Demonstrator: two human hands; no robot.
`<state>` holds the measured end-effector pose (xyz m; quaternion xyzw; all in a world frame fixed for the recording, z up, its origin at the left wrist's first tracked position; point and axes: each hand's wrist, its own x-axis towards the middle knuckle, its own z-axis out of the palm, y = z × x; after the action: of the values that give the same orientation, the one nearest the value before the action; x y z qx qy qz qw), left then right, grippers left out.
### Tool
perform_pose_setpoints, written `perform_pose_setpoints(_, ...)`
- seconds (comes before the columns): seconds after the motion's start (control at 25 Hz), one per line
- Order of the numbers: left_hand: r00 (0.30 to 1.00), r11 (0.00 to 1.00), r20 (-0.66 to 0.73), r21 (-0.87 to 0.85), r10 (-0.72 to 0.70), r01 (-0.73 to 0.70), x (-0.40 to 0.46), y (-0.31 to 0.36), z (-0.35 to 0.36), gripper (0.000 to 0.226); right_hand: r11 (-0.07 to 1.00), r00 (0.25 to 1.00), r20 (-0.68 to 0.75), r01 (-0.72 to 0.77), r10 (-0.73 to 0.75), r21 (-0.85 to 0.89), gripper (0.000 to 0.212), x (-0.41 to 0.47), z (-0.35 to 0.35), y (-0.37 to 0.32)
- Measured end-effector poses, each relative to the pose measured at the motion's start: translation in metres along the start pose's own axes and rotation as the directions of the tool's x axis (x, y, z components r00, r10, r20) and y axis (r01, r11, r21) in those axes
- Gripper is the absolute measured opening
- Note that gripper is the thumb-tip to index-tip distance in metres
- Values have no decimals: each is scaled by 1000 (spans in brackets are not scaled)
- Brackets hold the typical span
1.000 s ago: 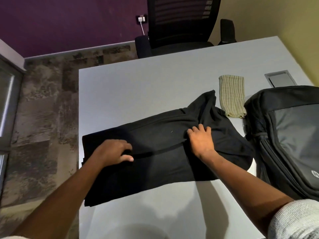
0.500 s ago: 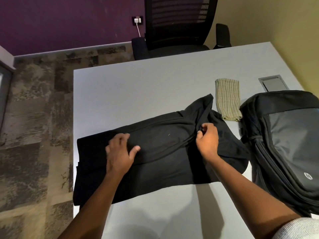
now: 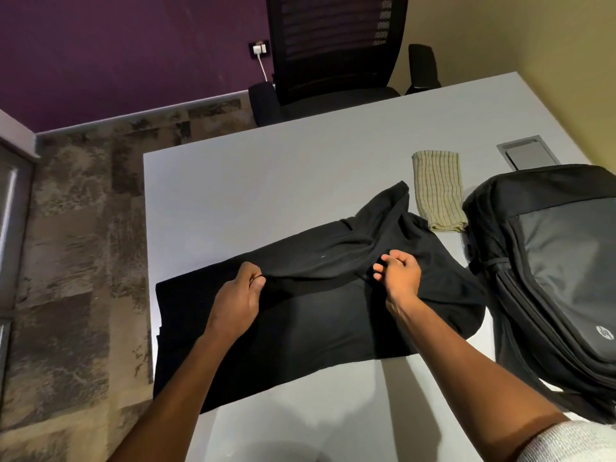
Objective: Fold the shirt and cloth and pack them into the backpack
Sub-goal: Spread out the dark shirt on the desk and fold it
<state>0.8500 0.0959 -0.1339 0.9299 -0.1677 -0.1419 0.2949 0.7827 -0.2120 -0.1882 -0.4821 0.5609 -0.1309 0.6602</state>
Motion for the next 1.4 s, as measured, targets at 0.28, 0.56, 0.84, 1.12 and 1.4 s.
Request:
perform_pose_setpoints(0.28, 962, 875, 24, -408, -273, 259, 34, 45, -68, 14, 929, 931, 267, -307, 248, 206, 24, -40, 23, -4)
perform_pose_setpoints(0.56, 685, 284, 581, -634, -439, 720, 28, 20, -112, 34, 847, 835, 414, -480, 362, 227, 38, -52, 37, 2)
perform_pose_setpoints(0.84, 662, 654, 547, -252, -513, 714, 23, -47, -106, 52, 888, 864, 363, -429, 350, 165, 14, -44, 33, 14)
perform_pose_setpoints(1.12, 689, 586, 520, -379, -506, 716, 13, -79, -100, 33, 843, 854, 371, -472, 364, 260, 13, -47, 48, 13)
perform_pose_setpoints(1.4, 636, 317, 531, -572, -560, 757, 6, -87, -94, 24, 853, 870, 297, -465, 393, 236, 34, -36, 47, 8)
